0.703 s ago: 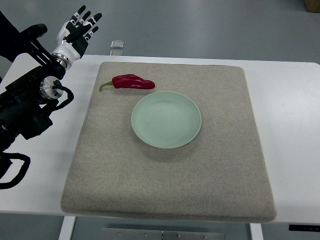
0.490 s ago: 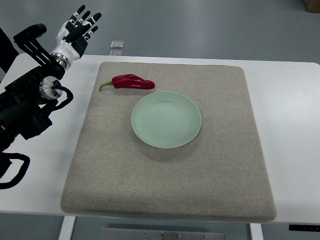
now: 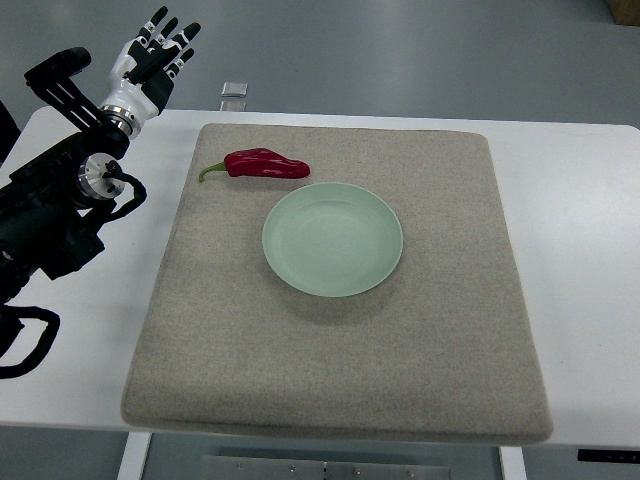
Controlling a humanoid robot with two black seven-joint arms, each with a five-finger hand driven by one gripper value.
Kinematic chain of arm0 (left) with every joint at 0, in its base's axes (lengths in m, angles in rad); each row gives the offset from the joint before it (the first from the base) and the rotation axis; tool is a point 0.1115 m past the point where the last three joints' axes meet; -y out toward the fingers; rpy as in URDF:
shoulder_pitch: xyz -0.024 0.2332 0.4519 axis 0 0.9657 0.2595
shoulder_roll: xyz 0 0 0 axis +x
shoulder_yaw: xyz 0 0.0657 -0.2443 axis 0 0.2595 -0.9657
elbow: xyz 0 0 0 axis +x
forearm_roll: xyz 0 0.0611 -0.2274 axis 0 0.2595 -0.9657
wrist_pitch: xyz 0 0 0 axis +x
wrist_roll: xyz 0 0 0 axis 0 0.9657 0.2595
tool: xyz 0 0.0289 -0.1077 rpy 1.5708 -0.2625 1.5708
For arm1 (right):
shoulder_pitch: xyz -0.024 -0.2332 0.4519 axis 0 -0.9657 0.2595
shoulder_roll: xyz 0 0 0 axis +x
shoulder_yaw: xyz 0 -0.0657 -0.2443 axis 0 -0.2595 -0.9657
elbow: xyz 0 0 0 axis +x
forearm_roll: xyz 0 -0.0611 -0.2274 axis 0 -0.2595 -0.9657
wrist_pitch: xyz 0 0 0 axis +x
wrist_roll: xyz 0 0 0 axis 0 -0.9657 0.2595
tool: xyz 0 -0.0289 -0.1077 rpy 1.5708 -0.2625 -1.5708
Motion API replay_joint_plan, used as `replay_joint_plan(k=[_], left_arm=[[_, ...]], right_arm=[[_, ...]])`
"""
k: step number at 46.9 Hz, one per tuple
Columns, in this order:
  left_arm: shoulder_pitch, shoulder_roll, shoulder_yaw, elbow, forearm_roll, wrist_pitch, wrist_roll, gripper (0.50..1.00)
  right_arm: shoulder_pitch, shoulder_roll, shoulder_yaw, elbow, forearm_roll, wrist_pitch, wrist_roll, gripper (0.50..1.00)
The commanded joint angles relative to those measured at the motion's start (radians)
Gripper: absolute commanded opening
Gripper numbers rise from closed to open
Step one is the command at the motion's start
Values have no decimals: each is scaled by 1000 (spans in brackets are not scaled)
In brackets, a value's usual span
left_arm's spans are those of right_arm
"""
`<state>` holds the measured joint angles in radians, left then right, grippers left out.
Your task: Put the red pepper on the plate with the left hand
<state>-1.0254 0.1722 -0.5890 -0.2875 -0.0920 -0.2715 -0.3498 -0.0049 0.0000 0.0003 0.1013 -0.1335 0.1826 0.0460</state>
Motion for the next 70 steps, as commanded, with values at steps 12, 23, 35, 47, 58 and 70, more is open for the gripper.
replay_joint_plan(k=[12, 23, 35, 47, 58, 70], left_arm=[[13, 0, 2, -1, 3, -2, 0, 992], [11, 10, 2, -2, 3, -5, 2, 992], [10, 12, 3, -2, 5, -5, 9, 990], [-1, 13, 21, -18, 12, -5, 14, 990], [-30, 24, 121, -29, 61, 8, 14, 988], [-56, 24, 189, -35, 248, 8, 14, 988]], right_arm=[[0, 0, 0, 0, 0, 0, 0, 928], [0, 0, 0, 0, 0, 0, 0, 928], [0, 0, 0, 0, 0, 0, 0, 928], [0, 0, 0, 0, 0, 0, 0, 928], [0, 0, 0, 0, 0, 0, 0, 928], [0, 0, 0, 0, 0, 0, 0, 928]])
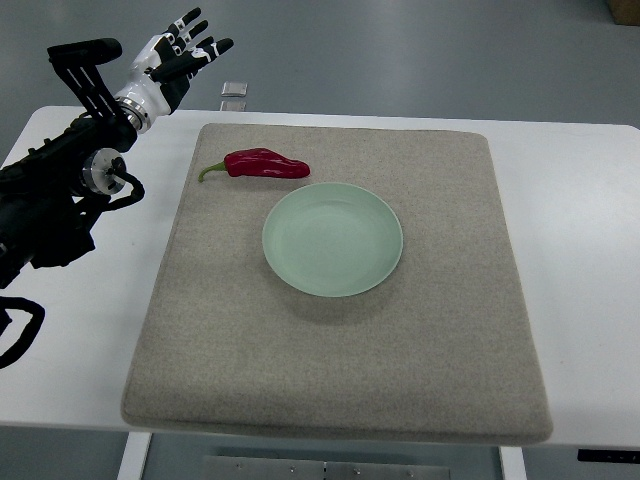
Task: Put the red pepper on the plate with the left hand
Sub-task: 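Reach the left hand down over the red chili pepper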
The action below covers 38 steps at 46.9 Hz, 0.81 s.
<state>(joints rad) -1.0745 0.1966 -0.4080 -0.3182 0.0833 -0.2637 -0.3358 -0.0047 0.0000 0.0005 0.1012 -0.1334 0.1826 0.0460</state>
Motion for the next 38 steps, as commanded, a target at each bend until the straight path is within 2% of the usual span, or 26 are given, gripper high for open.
replay_joint_plan(k=[1, 9, 17, 38], left_arm=[[-8, 1, 8, -8, 99, 0, 0, 988], [-13, 21, 24, -42, 312, 0, 4, 988], [-61, 60, 164, -42, 496, 1, 6, 988], [-125, 58, 443, -70, 627, -3, 6, 988]], right_arm=[[0, 0, 0, 0, 0, 0, 0, 928], [0, 0, 0, 0, 0, 0, 0, 930], [0, 0, 0, 0, 0, 0, 0, 928], [0, 0, 0, 0, 0, 0, 0, 928]])
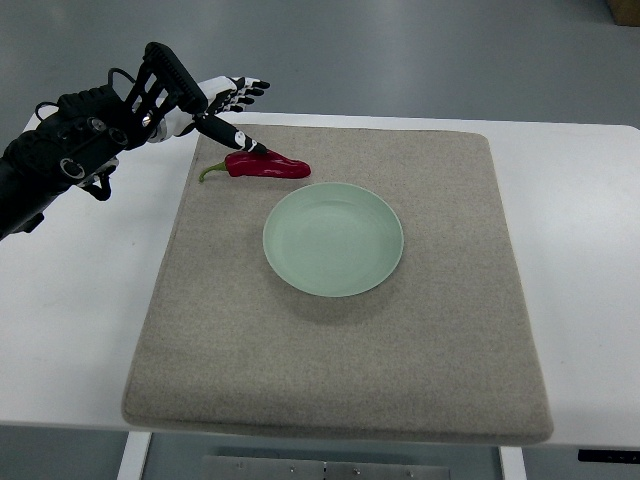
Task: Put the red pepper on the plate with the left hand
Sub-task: 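Reach the left hand down over the red chili pepper, then close the left hand's fingers around the red pepper and lift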
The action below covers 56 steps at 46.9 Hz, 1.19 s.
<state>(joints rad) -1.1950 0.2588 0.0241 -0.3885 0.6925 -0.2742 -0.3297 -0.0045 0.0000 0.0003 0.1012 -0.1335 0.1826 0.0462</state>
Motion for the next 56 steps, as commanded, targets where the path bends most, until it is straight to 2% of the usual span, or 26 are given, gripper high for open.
replay_joint_plan(k=[1, 13, 29, 44, 56], left_arm=[[-9, -4, 11, -1, 21, 7, 0, 988], [-26, -18, 16, -1, 223, 21, 0, 984], [-15, -36, 17, -67, 461, 159, 0, 979], [-12, -39, 19, -86, 568, 164, 0, 975], [-12, -39, 20, -75, 570, 164, 0, 928]], right_arm=[[0, 0, 1, 0, 0, 0, 0, 928], [0, 0, 1, 0, 0, 0, 0, 928], [0, 0, 1, 0, 0, 0, 0, 928], [0, 0, 0, 0, 0, 0, 0, 930], [0, 0, 1, 0, 0, 0, 0, 928]])
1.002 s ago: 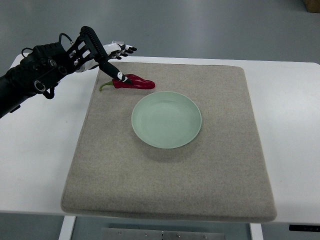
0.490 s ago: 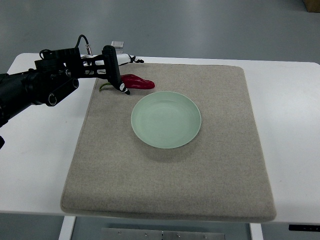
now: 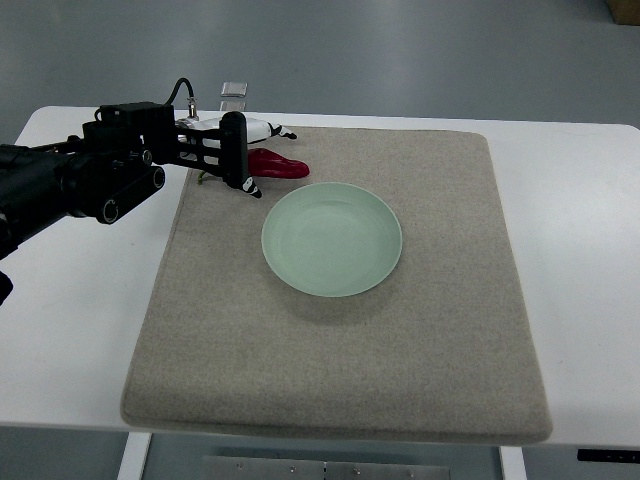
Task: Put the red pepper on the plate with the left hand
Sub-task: 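Close the left hand's fingers around the red pepper and lift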
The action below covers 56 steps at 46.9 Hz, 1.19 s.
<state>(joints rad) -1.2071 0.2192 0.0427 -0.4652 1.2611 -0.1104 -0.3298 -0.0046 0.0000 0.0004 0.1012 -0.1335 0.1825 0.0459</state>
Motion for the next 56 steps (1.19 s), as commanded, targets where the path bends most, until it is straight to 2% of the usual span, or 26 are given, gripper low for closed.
replay_joint_plan(k=[1, 7, 12, 20, 23, 25, 30, 37, 42, 47, 52, 56], left_arm=[[0, 0, 2, 2, 1, 0, 0, 915], [1, 0, 0, 2, 1, 0, 0, 898], [1, 0, 0, 2, 0, 0, 1, 864], [3, 0, -1, 2, 0, 0, 1, 857], [9, -1, 0, 2, 0, 0, 3, 825], [12, -1, 0, 2, 0, 0, 3, 821], [14, -3, 0, 0, 0, 0, 8, 761], [14, -11, 0, 0, 0, 0, 31, 628], [14, -11, -1, 0, -11, 1, 72, 594], [14, -12, -3, 0, -16, 1, 74, 583], [12, -14, -3, -3, -17, 0, 74, 500], [12, -14, -3, -3, -17, 0, 75, 500]], right_arm=[[0, 0, 1, 0, 0, 0, 0, 928], [0, 0, 0, 0, 0, 0, 0, 928], [0, 0, 0, 0, 0, 0, 0, 928], [0, 0, 0, 0, 0, 0, 0, 928], [0, 0, 0, 0, 0, 0, 0, 928], [0, 0, 0, 0, 0, 0, 0, 928], [0, 0, 0, 0, 0, 0, 0, 928], [0, 0, 1, 0, 0, 0, 0, 928], [0, 0, 1, 0, 0, 0, 0, 930], [0, 0, 0, 0, 0, 0, 0, 928], [0, 0, 0, 0, 0, 0, 0, 928], [0, 0, 1, 0, 0, 0, 0, 928]])
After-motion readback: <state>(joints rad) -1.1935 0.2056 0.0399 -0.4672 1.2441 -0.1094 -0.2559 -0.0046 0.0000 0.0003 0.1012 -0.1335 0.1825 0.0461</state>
